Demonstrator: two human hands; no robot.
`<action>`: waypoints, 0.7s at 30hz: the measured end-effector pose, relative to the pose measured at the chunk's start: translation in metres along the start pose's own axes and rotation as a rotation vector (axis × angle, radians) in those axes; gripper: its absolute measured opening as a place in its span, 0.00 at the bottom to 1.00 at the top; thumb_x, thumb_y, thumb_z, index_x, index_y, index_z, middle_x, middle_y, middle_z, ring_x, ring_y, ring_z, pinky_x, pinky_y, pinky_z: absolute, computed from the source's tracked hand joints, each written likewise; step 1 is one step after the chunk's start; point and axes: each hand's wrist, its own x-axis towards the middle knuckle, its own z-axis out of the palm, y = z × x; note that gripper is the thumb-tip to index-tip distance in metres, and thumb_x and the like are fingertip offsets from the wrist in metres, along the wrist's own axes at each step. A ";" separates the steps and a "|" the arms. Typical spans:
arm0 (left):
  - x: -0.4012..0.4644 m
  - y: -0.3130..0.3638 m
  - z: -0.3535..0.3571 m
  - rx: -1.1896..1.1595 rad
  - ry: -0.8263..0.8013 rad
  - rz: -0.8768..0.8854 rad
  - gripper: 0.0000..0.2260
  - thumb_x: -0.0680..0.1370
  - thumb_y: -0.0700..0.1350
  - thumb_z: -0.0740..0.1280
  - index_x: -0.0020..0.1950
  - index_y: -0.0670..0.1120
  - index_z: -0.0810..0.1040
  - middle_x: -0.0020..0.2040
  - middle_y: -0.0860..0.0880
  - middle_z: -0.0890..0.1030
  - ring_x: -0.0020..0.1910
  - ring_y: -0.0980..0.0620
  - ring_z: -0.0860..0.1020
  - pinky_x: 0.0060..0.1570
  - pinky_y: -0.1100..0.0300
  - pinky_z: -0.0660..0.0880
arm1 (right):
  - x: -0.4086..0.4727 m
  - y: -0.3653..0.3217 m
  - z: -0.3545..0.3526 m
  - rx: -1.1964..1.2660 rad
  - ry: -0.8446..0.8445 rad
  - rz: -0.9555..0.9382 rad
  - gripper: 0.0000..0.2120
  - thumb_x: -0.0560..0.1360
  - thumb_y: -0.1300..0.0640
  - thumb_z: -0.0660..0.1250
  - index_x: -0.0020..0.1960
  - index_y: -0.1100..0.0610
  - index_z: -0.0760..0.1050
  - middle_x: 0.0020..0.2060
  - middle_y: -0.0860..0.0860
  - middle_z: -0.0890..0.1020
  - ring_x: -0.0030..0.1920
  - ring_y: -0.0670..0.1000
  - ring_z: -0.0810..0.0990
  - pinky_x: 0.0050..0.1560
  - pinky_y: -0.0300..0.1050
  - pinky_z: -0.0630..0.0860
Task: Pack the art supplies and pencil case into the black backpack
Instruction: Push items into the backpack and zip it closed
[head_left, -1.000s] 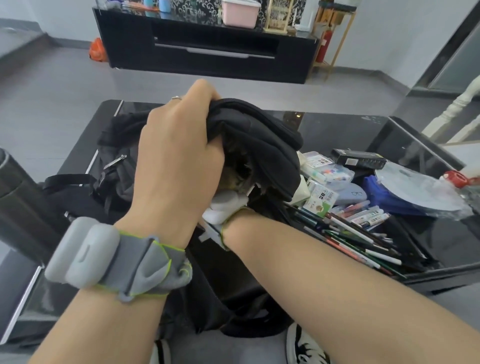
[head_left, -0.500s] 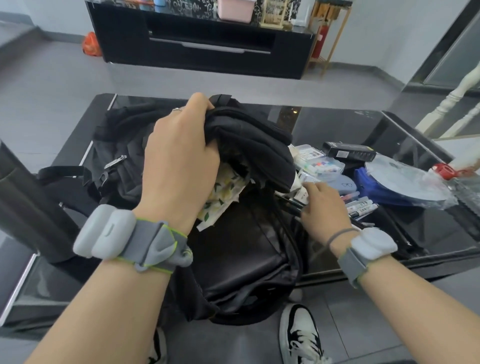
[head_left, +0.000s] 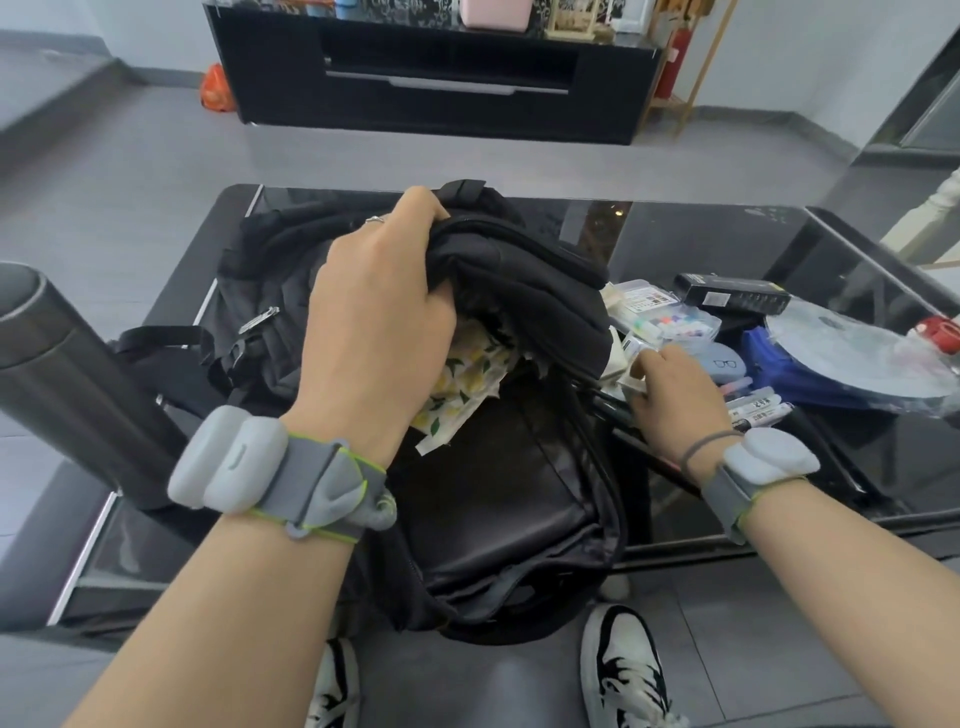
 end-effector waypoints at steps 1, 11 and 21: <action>0.000 0.000 -0.001 -0.001 -0.001 -0.004 0.12 0.73 0.38 0.60 0.54 0.43 0.76 0.41 0.49 0.79 0.42 0.44 0.76 0.42 0.49 0.72 | -0.003 -0.001 -0.007 0.016 -0.016 0.003 0.07 0.75 0.59 0.66 0.51 0.61 0.72 0.49 0.60 0.75 0.50 0.63 0.75 0.48 0.56 0.74; -0.002 -0.001 -0.007 -0.017 -0.008 -0.017 0.13 0.73 0.39 0.59 0.56 0.43 0.76 0.42 0.48 0.79 0.43 0.43 0.76 0.42 0.49 0.72 | -0.050 -0.095 -0.095 0.708 -0.469 0.129 0.08 0.73 0.56 0.69 0.38 0.57 0.74 0.25 0.55 0.77 0.24 0.53 0.74 0.25 0.39 0.69; -0.015 -0.011 -0.028 0.010 -0.107 0.059 0.12 0.74 0.37 0.63 0.56 0.45 0.77 0.42 0.50 0.80 0.42 0.47 0.78 0.42 0.51 0.74 | -0.014 -0.121 0.018 1.495 -0.353 0.491 0.37 0.67 0.46 0.72 0.70 0.63 0.67 0.59 0.59 0.78 0.53 0.63 0.80 0.49 0.55 0.83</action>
